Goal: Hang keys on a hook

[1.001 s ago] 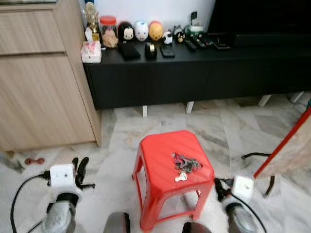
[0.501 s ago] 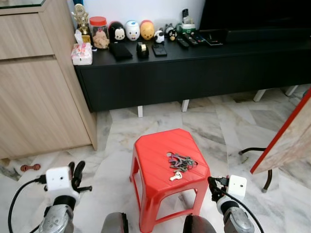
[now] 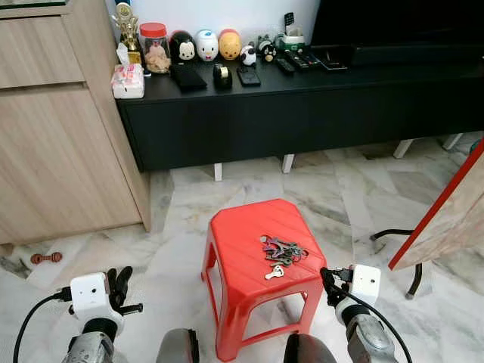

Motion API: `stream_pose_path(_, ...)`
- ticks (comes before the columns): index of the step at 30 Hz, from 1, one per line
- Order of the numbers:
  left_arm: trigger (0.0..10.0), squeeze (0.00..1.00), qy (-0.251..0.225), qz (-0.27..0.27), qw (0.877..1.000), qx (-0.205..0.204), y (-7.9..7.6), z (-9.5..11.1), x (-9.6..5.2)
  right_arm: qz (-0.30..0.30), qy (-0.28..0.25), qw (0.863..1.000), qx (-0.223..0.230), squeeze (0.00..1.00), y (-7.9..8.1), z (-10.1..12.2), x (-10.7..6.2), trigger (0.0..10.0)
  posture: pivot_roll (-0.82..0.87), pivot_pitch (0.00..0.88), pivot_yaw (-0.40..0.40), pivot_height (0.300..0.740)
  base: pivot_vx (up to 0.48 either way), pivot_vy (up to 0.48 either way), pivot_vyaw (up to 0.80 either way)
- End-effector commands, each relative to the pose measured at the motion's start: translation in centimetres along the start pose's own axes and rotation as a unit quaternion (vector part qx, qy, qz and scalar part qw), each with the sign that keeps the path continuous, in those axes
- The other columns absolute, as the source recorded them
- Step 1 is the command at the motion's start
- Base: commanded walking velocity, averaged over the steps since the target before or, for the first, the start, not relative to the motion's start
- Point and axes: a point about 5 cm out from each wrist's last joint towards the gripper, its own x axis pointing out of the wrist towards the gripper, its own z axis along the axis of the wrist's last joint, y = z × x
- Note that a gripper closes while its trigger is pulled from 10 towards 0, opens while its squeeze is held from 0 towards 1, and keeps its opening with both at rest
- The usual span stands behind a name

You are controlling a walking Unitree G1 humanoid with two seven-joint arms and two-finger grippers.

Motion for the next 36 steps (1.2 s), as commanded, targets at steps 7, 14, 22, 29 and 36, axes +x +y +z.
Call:
stream_pose_path(7, 10.0, 0.0, -0.005, 0.003, 1.0, -0.004, -0.2, 0.1, 0.3, -0.005, 0.006, 1.0, 0.005, 0.0, -0.3, -0.3, -0.2, 10.0, 0.21, 0.057, -0.09, 0.636, 0.288, 0.0, 0.0)
stream_pose_path(14, 10.0, 0.0, -0.012, 0.009, 1.0, -0.007, -0.1, 0.2, 0.3, 0.007, 0.0, 1.0, -0.006, 0.0, -0.1, -0.2, -0.2, 10.0, 0.21, 0.059, -0.091, 0.636, 0.336, 0.0, 0.28)
stream_pose_path(22, 10.0, 0.0, -0.017, 0.009, 1.0, -0.011, -0.1, 0.3, 0.3, 0.005, 0.007, 1.0, 0.004, 0.0, -0.1, -0.5, -0.3, 10.0, 0.21, 0.061, -0.091, 0.636, 0.087, 0.0, 0.0)
stream_pose_path(29, 10.0, 0.0, -0.019, 0.011, 1.0, -0.01, 0.0, 0.3, 0.1, 0.026, 0.02, 0.999, 0.009, 0.0, 0.1, -1.0, -0.5, 10.0, 0.21, 0.068, -0.09, 0.636, 0.0, 0.0, 0.0)
stream_pose_path(36, 10.0, 0.0, -0.018, 0.01, 1.0, -0.008, 0.1, 0.3, -0.1, 0.049, 0.033, 0.998, 0.015, 0.0, 0.5, -1.6, -0.7, 10.0, 0.2, 0.075, -0.086, 0.636, 0.0, 0.0, 0.0)
